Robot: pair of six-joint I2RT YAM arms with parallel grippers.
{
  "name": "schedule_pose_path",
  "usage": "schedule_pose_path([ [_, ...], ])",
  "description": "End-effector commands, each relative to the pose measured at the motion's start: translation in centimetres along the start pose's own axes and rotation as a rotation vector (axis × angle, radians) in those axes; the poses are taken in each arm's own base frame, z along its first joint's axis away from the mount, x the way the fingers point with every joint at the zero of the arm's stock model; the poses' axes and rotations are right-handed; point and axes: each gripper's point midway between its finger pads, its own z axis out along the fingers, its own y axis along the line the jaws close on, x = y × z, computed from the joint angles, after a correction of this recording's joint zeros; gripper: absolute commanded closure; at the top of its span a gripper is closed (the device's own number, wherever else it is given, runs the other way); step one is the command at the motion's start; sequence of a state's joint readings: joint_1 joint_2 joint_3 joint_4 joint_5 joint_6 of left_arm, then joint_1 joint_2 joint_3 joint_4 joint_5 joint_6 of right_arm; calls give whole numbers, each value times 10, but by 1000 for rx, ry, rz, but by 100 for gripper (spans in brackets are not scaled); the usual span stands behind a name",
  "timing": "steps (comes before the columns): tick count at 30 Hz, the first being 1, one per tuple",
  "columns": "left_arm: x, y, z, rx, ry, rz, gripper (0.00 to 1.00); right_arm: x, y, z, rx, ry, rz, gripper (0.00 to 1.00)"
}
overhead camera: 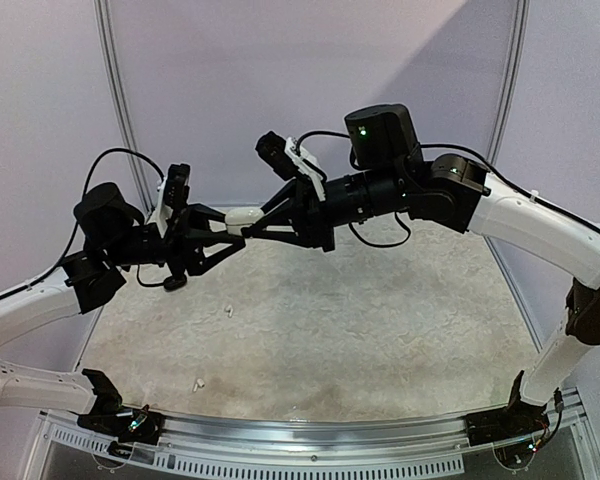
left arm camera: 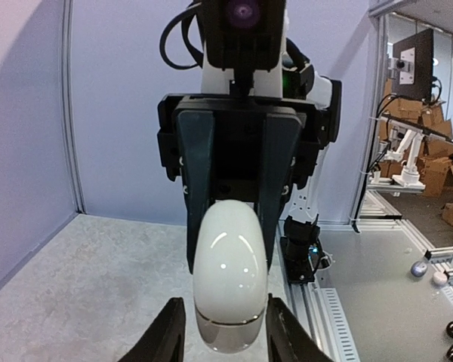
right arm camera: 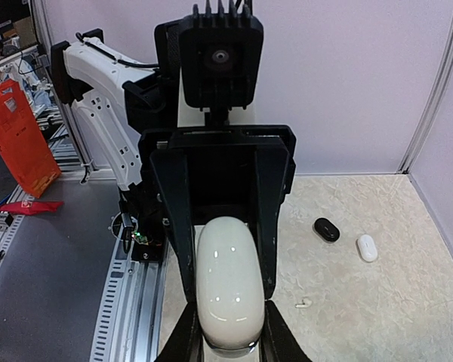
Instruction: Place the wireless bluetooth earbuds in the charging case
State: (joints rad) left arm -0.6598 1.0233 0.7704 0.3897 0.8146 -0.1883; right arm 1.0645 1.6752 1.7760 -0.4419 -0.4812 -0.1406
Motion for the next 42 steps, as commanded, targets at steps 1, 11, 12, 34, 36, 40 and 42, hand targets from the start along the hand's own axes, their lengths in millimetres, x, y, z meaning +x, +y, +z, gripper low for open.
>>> schedule_pose_path([
  [1,-7,1,1,6,-9,-6,66,-3,-1,2,5,2,-19,100],
  [11,-6,2,1,3,-9,-14,100,-6,-2,6,2,-12,-23,100],
  [12,-6,3,0,-6,-11,-15,100,-6,-4,6,9,-11,-20,98],
  [34,74,153,-217,-1313,231,-147,100,144,-167,117,656,169,491,32],
  [36,78,152,-224,-1327,229,-158,100,167,-164,149,640,205,461,30],
  [40,81,150,-225,-1323,229,-153,100,202,-160,196,595,248,401,26],
  [42,81,150,-224,-1316,228,-153,100,222,-159,210,585,261,376,25],
])
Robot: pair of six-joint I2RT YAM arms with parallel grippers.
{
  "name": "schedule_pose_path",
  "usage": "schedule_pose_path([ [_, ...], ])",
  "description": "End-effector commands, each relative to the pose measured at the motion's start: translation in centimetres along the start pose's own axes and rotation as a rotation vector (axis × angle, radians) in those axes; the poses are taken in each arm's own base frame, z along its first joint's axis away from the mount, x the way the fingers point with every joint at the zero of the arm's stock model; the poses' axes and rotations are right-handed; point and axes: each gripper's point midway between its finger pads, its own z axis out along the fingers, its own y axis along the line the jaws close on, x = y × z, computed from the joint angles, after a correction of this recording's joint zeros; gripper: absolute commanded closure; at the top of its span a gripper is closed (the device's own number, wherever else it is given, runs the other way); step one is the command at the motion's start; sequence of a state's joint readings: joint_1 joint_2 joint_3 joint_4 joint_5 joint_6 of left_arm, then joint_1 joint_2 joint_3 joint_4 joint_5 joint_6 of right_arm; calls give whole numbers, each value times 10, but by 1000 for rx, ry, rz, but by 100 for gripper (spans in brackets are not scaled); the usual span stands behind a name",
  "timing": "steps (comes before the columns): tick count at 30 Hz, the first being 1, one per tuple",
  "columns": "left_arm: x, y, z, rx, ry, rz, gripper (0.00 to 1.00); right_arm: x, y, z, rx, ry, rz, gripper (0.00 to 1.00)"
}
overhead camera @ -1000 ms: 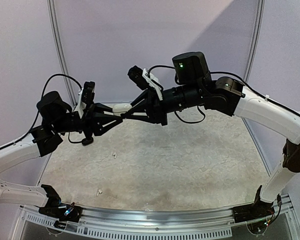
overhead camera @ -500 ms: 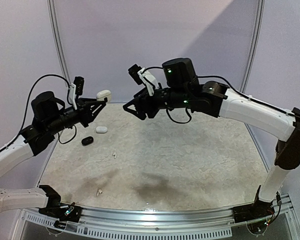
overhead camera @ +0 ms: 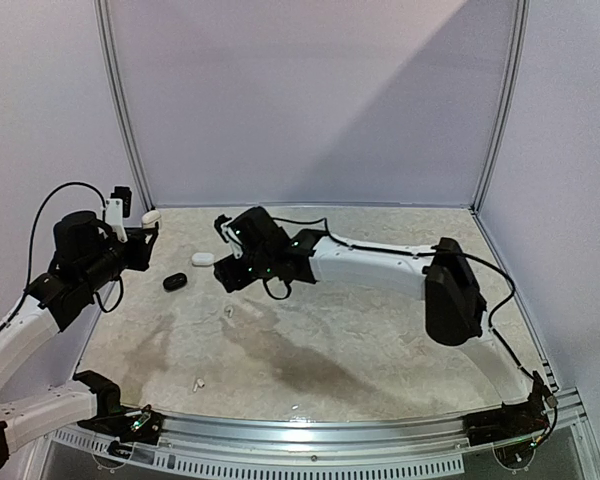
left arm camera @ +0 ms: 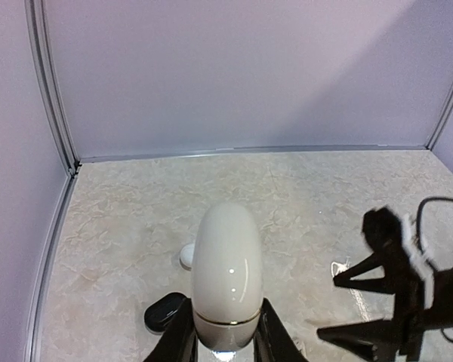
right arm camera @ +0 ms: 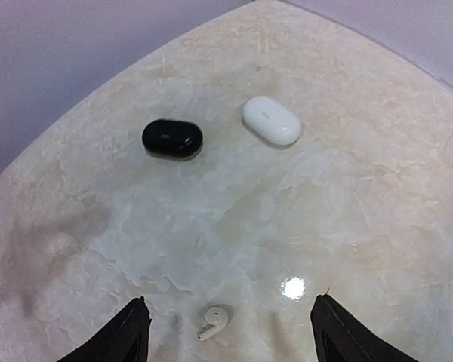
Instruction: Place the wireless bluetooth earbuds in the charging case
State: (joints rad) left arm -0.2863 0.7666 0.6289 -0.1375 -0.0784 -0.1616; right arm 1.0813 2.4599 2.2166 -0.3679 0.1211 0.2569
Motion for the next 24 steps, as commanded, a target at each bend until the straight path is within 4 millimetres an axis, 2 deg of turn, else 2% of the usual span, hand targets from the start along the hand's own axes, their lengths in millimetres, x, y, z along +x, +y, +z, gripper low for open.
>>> schedule_pose_path([
  [1,3,5,-2,-17,-1,2,100,36,15,37,-4,24,-66,25],
  [6,8,2,-1,4,14,-14,100,67,9,62,26,50,-104,28],
  [13,9,-1,2,19,20,-20,100,93,5,77,46,83,-140,36],
  [19,9,-1,3,22,16,-23,100,113,1,84,56,128,-159,60],
  [24,10,0,2,19,18,-22,100,117,3,79,56,150,-176,70],
])
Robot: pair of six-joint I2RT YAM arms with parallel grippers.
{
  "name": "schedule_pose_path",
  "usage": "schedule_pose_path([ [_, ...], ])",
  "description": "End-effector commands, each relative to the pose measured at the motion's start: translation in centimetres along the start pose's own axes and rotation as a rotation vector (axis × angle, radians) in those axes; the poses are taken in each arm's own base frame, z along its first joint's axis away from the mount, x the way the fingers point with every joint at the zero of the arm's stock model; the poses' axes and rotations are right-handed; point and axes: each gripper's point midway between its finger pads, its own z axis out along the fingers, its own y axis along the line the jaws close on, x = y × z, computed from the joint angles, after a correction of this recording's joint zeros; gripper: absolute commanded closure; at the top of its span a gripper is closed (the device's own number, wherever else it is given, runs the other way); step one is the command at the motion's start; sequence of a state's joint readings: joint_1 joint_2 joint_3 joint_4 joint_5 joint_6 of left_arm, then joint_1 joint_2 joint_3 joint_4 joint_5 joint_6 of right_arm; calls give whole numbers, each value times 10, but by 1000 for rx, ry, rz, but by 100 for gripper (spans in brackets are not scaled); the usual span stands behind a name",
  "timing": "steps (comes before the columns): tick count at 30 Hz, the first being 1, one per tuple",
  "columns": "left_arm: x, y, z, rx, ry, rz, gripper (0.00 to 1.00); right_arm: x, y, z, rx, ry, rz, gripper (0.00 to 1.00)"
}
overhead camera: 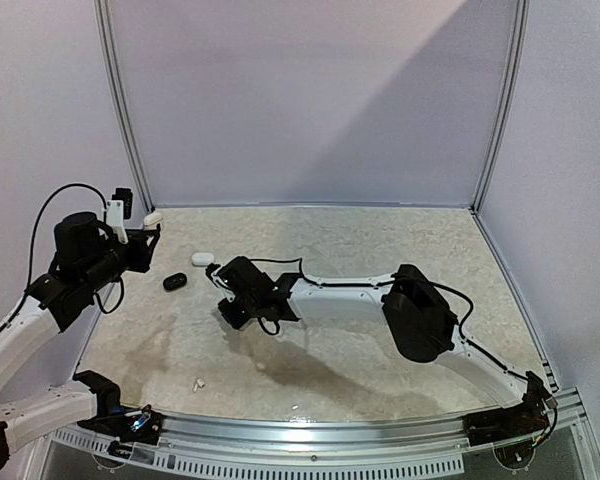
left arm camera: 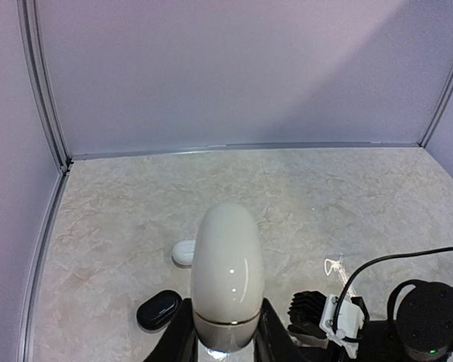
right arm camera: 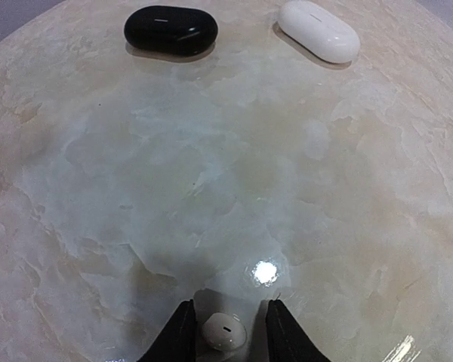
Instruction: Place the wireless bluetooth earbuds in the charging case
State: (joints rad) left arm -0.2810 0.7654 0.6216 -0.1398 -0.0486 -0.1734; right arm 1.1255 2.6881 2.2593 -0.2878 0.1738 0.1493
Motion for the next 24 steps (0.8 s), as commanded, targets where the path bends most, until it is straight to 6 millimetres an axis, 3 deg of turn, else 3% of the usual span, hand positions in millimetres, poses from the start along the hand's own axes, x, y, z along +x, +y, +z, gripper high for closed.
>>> schedule_pose_path([
  [1,5,3,2,-4,6,-10,100,23,0,6,16,59,-31,72],
  [6,5,4,1,-7,5,-5,100,30,-7,-9,41,85,-37,88],
  [13,5,4,1,-7,1,-2,100,44,-28,-49,109,104,-35,96],
  [18,5,4,2,-7,2,0,100,80,-48,-86,165,174,-44,96],
  [24,7,-6,3,55,7,3,100,145,-64,-134,167,282,-42,95],
])
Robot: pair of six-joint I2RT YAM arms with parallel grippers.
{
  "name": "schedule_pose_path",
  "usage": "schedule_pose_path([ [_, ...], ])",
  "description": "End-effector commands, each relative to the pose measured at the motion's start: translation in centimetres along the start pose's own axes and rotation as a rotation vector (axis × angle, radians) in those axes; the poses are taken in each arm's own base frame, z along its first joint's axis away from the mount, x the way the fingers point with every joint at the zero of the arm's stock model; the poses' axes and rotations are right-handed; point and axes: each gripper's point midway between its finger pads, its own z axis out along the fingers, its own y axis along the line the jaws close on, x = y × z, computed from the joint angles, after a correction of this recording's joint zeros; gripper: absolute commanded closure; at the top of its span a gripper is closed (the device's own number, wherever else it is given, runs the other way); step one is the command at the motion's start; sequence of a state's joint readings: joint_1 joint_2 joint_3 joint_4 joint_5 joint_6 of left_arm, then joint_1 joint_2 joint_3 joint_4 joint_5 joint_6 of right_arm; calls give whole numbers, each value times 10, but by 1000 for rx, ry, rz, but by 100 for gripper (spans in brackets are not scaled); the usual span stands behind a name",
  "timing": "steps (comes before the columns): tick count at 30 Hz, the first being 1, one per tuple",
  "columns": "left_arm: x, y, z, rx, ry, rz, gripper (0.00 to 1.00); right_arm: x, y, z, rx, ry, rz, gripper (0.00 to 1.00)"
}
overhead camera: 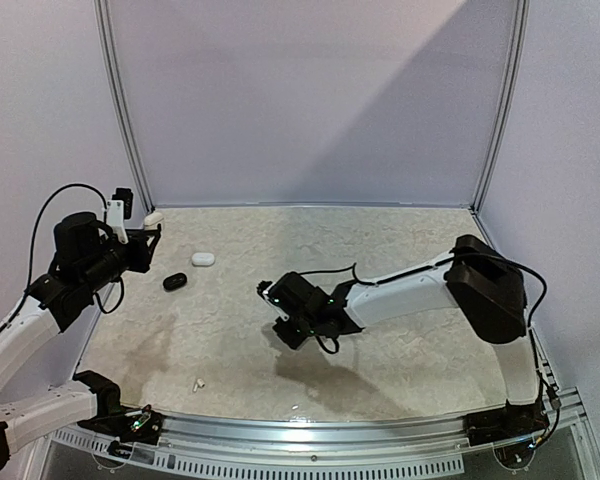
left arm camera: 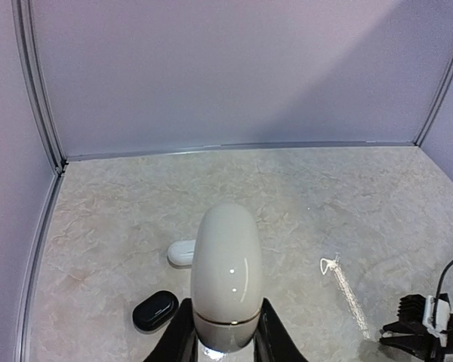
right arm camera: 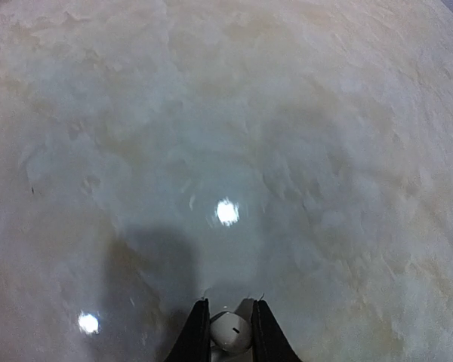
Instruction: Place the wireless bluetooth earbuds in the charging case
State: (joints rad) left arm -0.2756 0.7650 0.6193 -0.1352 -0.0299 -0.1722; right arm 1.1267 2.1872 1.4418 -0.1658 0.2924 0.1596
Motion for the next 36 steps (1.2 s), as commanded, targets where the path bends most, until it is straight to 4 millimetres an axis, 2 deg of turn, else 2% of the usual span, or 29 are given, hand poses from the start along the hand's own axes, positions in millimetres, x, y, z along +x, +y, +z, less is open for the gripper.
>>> schedule_pose_path([
  [1,6,-8,3,63,8,7,100,61,-15,-27,9,118,-8,95],
  [4,6,-24,2,152,5,13,100,98,-21,-43,-4,184,-2,94],
  [7,5,-46,-1,282,1,10,100,120,-26,-59,-18,216,17,93],
  [9,4,-59,-4,362,-2,6,100,129,-28,-68,-24,223,33,91],
  [12,9,-73,-8,455,15,-5,100,134,-32,-77,-22,223,47,88],
  [14,3,-83,-11,517,-10,1,100,134,-32,-79,-22,220,49,84],
  [17,7,-93,-15,586,5,8,100,126,-30,-80,-33,208,51,74],
  [23,20,-117,-32,761,34,74,100,94,-23,-84,-60,164,34,55],
  [27,26,-128,-42,841,35,121,100,66,-18,-92,-89,124,7,44],
  [31,26,-136,-49,897,24,154,100,21,-19,-110,-89,48,-18,35],
  [34,26,-144,-58,954,16,175,100,-27,-17,-136,-126,-62,-28,33],
  [36,24,-148,-63,991,9,185,100,-65,-9,-164,-211,-163,-41,31],
])
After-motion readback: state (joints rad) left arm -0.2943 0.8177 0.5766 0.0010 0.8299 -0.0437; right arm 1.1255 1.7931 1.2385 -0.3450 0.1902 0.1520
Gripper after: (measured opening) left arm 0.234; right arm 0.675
